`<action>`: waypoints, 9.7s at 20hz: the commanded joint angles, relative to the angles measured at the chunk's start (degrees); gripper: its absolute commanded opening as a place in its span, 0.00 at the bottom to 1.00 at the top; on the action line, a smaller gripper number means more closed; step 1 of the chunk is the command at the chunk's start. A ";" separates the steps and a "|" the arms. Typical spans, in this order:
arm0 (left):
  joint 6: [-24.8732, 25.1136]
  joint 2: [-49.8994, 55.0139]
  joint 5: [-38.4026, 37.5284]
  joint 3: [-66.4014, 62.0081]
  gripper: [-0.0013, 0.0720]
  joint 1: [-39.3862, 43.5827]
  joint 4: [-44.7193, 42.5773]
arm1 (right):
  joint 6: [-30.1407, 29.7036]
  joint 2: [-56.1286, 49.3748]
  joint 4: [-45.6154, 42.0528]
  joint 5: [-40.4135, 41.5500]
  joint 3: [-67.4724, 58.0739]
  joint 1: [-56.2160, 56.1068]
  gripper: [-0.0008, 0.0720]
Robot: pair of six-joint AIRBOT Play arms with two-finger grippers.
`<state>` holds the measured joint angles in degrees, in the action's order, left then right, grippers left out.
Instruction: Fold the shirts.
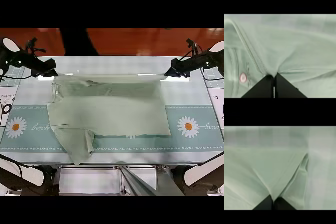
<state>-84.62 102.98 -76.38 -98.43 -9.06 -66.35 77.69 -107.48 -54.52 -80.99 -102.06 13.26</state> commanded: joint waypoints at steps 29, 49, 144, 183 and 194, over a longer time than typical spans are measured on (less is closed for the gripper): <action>6.86 -40.68 0.79 53.18 0.71 -28.13 13.73 | -4.07 37.81 -1.97 12.41 53.96 16.17 0.58; 12.63 -32.72 8.87 75.01 0.53 -19.65 14.51 | -7.93 47.23 9.40 13.70 68.96 17.64 0.58; 2.93 -47.52 25.38 48.30 0.71 3.98 7.80 | -2.08 0.68 15.39 13.03 25.77 3.91 0.59; 0.11 -4.85 7.32 6.73 0.05 35.56 12.48 | 6.14 58.40 5.55 8.11 40.63 -8.92 0.04; 6.19 -46.84 12.35 41.68 0.05 -3.80 11.93 | 4.15 9.92 21.70 27.47 11.85 -39.74 0.04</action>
<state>-79.48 64.03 -65.63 -63.70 -6.20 -54.26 82.30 -83.94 -38.00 -56.12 -79.50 -20.62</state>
